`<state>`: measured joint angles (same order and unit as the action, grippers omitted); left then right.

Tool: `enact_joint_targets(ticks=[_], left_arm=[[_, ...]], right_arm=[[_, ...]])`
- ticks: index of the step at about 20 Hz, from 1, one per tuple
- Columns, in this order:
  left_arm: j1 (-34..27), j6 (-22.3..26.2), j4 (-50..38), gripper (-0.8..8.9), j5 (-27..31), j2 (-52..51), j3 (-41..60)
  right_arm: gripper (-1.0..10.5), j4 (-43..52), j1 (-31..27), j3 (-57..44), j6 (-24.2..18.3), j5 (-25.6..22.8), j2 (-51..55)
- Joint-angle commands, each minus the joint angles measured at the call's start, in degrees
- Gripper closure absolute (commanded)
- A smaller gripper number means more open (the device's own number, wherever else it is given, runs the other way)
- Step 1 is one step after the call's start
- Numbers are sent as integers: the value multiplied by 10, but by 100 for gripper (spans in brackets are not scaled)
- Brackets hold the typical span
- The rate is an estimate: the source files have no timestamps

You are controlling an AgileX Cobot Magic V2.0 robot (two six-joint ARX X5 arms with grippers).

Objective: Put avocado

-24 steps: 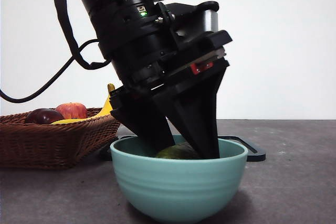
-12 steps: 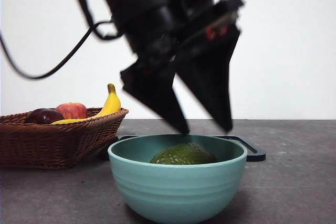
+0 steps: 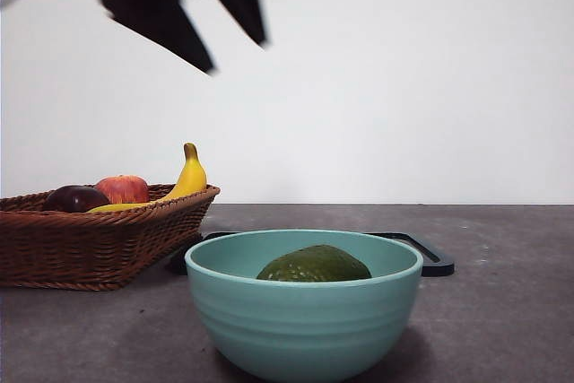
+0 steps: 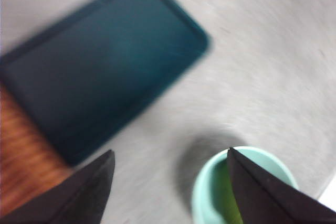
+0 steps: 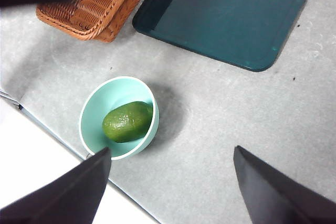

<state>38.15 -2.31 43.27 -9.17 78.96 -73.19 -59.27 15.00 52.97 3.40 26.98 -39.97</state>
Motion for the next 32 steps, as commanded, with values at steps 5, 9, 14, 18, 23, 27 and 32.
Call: enact_joint_targets(ticks=[5, 9, 14, 18, 23, 27, 32], left_arm=[[-78, 8, 56, 470, -52, -140, 70], [-78, 8, 90, 470, -141, -221, 148], [-73, 17, 112, 470, -169, -257, 170], [-73, 17, 112, 470, -169, -258, 170], [-73, 17, 112, 470, -169, -258, 170], [-73, 17, 112, 471, -169, -258, 170], [-73, 17, 112, 470, -169, -258, 170]], right_arm=[[572, 16, 3, 9, 4, 1, -49], [572, 37, 19, 9, 5, 17, -94], [573, 64, 78, 9, 5, 14, -179], [603, 109, 137, 9, 7, -18, -254], [624, 178, 208, 9, 17, -80, -343], [673, 221, 253, 9, 22, -126, -397], [685, 250, 288, 9, 26, -183, -449]])
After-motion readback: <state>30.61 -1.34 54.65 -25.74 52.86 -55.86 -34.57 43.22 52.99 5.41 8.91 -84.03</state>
